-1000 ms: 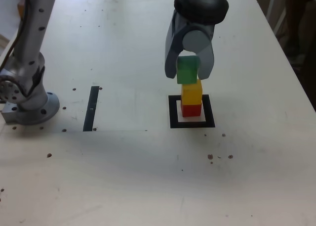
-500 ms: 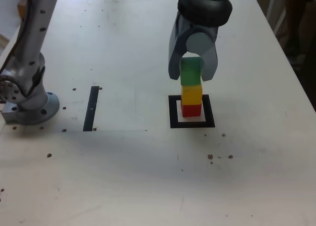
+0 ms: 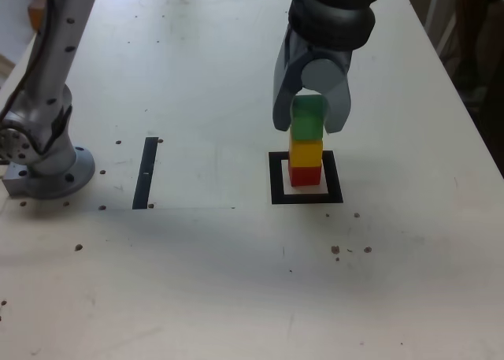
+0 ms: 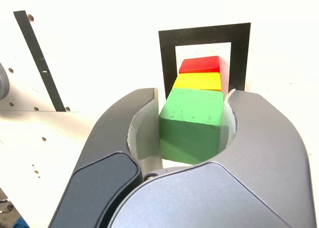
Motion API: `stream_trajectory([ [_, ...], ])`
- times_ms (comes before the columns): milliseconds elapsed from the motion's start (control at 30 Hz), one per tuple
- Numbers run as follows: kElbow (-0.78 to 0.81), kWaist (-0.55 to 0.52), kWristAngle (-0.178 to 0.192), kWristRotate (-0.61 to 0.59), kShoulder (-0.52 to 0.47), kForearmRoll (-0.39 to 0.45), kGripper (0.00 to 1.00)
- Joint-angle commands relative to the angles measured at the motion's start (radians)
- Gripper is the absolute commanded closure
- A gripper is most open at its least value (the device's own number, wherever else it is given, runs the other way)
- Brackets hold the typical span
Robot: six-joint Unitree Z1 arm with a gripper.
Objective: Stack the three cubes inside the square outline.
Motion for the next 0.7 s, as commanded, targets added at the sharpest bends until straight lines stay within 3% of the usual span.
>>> stream_trajectory([
  [0,0.0,-0.001,-0.006,-0.001,0.008,0.009,0.53],
  [300,0.014,-0.001,-0.013,-0.002,0.011,0.011,0.15],
  [433,0.021,-0.001,-0.004,-0.006,-0.004,0.015,0.03],
  [667,0.04,-0.003,0.011,-0.012,-0.061,0.018,0.01],
])
